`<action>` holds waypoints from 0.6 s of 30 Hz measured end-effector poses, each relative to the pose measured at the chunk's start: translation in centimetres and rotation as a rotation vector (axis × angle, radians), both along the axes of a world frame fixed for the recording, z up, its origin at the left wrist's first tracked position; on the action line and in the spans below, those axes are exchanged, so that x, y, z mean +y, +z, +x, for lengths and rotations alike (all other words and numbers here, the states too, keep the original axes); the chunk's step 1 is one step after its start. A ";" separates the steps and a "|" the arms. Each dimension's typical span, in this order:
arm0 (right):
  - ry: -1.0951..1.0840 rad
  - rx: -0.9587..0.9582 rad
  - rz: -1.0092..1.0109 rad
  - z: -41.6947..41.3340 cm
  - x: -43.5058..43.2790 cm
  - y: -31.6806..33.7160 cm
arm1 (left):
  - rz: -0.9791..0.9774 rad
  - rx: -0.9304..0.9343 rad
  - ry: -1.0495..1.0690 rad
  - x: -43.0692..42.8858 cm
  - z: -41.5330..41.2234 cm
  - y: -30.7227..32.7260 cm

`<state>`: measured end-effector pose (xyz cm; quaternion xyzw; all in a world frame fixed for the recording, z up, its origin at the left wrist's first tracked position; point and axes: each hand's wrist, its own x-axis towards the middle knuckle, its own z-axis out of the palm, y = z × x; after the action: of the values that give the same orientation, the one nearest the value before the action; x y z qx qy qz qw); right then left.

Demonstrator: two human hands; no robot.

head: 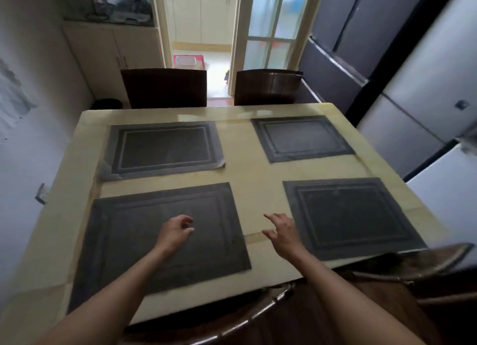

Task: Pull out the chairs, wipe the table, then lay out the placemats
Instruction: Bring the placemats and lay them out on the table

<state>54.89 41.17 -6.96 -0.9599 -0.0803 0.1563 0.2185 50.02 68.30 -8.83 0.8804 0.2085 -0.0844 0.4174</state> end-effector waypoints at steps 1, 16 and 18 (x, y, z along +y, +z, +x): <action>-0.012 -0.012 0.008 0.4 -1.2 0.4 | -0.035 0.001 -0.018 -1.6 0.5 0.4; -0.209 0.029 0.059 8.3 -31.5 1.6 | -0.257 0.022 0.097 -33.5 9.7 1.3; -0.243 0.073 0.049 9.4 -34.1 1.6 | -0.247 0.067 0.135 -35.0 9.9 0.5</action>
<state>64.32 7.09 -5.38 -0.9506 0.0406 0.1615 0.2619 59.94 33.34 -8.30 0.8030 0.2694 -0.1104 0.5200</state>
